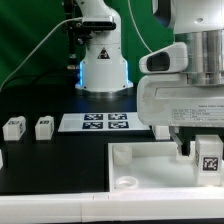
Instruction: Assemble one leg
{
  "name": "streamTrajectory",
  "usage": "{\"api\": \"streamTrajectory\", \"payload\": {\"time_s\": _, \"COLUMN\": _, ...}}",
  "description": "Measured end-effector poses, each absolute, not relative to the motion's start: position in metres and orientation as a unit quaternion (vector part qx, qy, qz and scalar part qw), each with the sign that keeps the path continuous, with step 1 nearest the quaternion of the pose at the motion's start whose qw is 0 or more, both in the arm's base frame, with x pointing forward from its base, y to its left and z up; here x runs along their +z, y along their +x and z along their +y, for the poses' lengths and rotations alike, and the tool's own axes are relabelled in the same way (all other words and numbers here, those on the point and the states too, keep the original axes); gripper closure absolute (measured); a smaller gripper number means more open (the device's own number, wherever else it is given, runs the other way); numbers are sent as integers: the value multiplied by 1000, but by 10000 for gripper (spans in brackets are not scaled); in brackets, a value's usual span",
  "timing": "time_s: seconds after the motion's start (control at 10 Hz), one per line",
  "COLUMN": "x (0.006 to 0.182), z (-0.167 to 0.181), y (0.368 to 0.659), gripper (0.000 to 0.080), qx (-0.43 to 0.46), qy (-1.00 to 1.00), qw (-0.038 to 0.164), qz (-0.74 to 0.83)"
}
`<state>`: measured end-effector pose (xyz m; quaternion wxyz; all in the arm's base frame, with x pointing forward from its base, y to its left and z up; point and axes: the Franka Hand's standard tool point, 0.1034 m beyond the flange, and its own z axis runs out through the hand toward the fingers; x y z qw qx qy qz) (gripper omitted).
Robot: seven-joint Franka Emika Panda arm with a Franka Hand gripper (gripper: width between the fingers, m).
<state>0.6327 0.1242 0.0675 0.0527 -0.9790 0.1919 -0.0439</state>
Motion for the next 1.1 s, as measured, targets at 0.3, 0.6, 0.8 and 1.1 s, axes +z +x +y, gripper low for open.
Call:
{"api": "streamTrajectory", "payload": {"time_s": 0.3, "x": 71, "z": 119, "y": 641, "gripper": 151, "qx": -75, "qy": -997, "qw": 24, "qz": 3}}
{"api": "streamTrajectory", "payload": {"time_s": 0.6, "x": 70, "z": 119, "y": 640, "gripper": 416, "qx": -73, "qy": -995, "qw": 28, "qz": 55}}
{"api": "streamTrajectory", "payload": {"time_s": 0.8, "x": 70, "z": 117, "y": 640, "gripper": 505, "qx": -69, "qy": -986, "qw": 35, "qz": 148}}
{"api": "streamTrajectory", "payload": {"time_s": 1.1, "x": 69, "z": 112, "y": 640, "gripper": 505, "qx": -64, "qy": -957, "qw": 42, "qz": 280}}
